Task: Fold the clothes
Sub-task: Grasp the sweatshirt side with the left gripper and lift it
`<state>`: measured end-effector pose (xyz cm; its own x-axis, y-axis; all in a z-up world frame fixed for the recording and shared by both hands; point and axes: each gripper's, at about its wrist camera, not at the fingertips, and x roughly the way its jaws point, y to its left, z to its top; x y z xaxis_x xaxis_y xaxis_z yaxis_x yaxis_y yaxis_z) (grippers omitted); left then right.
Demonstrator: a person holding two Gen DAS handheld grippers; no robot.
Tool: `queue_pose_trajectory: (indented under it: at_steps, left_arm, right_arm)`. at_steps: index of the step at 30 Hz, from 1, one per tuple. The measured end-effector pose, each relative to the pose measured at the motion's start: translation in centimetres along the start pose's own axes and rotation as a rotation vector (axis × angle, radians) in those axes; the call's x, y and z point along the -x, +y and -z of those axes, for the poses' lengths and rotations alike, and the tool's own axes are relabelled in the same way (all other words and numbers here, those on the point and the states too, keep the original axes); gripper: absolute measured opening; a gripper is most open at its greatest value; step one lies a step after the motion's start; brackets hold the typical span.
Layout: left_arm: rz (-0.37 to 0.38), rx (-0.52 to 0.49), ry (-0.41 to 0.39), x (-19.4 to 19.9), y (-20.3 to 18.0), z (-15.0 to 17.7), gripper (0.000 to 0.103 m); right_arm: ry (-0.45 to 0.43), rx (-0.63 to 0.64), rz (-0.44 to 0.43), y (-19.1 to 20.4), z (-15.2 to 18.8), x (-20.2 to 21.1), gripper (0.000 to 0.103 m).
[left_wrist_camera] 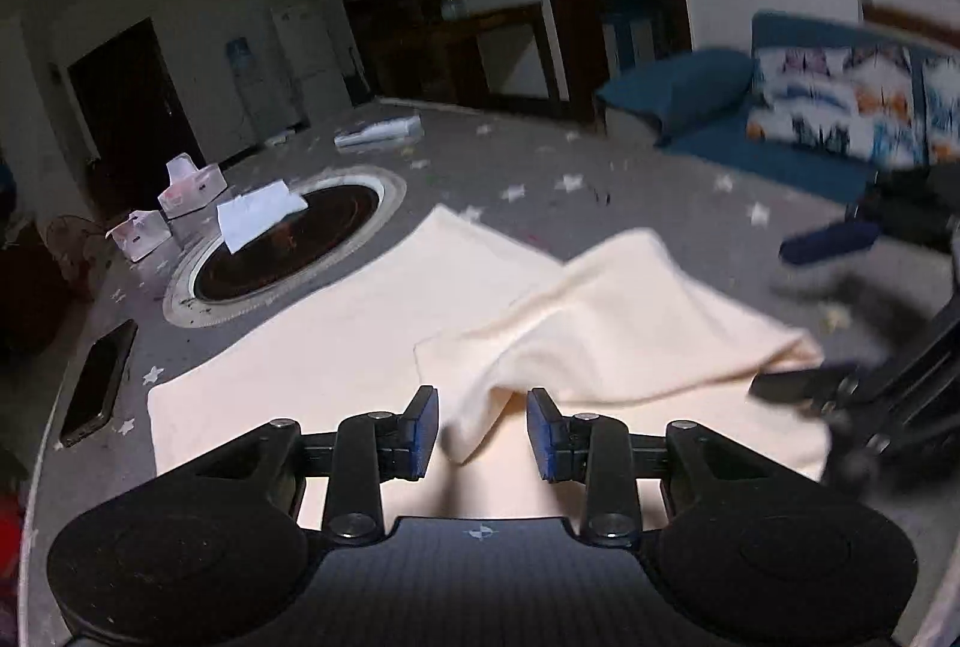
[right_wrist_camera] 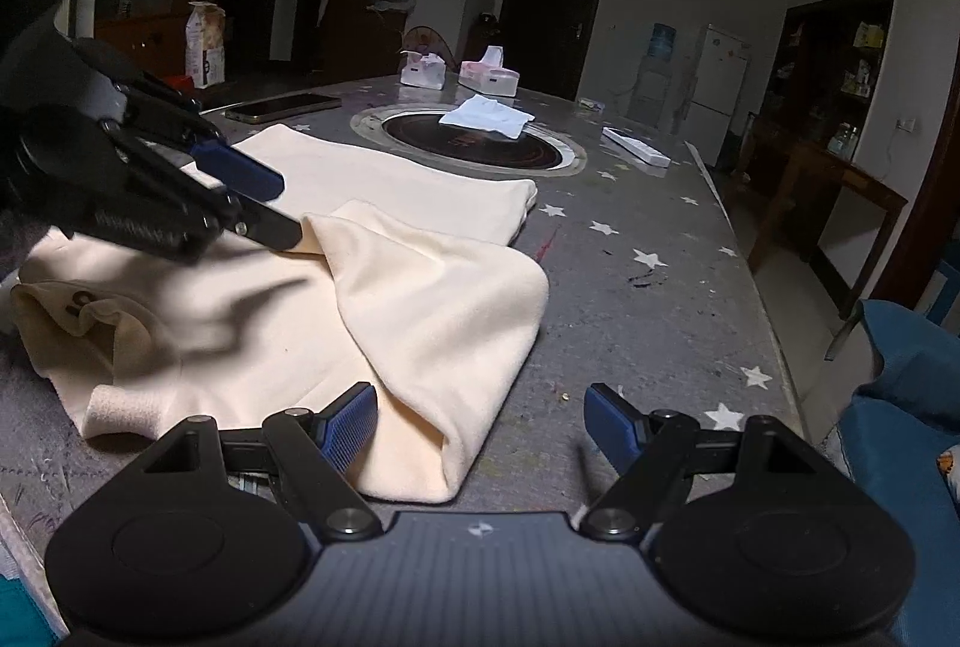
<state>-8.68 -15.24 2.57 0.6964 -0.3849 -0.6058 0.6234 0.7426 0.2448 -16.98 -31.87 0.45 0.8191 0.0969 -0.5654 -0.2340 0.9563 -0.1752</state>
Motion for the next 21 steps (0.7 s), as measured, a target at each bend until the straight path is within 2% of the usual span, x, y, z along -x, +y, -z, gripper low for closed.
queue_pose_trajectory:
  at_steps: [3, 5, 8, 10, 15, 21]
  left_arm:
    - [-0.007, -0.014, 0.029, -1.2, 0.4, 0.5, 0.035]
    - [-0.019, -0.031, 0.037, -1.9, 0.4, 0.6, 0.031]
    - [-0.030, -0.059, 0.026, -2.2, 0.2, 0.4, 0.008]
    - [-0.036, -0.076, 0.009, -2.2, 0.1, 0.1, 0.005]
    - [-0.049, -0.039, -0.112, 0.6, 0.7, -3.3, 0.005]
    - [-0.034, -0.046, -0.271, 4.6, 0.7, -7.6, 0.005]
  right_arm:
    - [-0.001, -0.002, -0.010, 0.0, 0.0, -0.1, 0.078]
    - [-0.002, -0.004, -0.014, 0.1, -0.1, -0.2, 0.078]
    - [-0.005, -0.004, -0.014, 0.3, -0.3, -0.4, 0.078]
    - [-0.006, -0.003, -0.014, 0.4, -0.4, -0.5, 0.078]
    - [-0.011, 0.000, -0.014, 0.8, -0.9, -1.2, 0.078]
    - [-0.022, 0.005, -0.002, 1.5, -1.4, -1.4, 0.079]
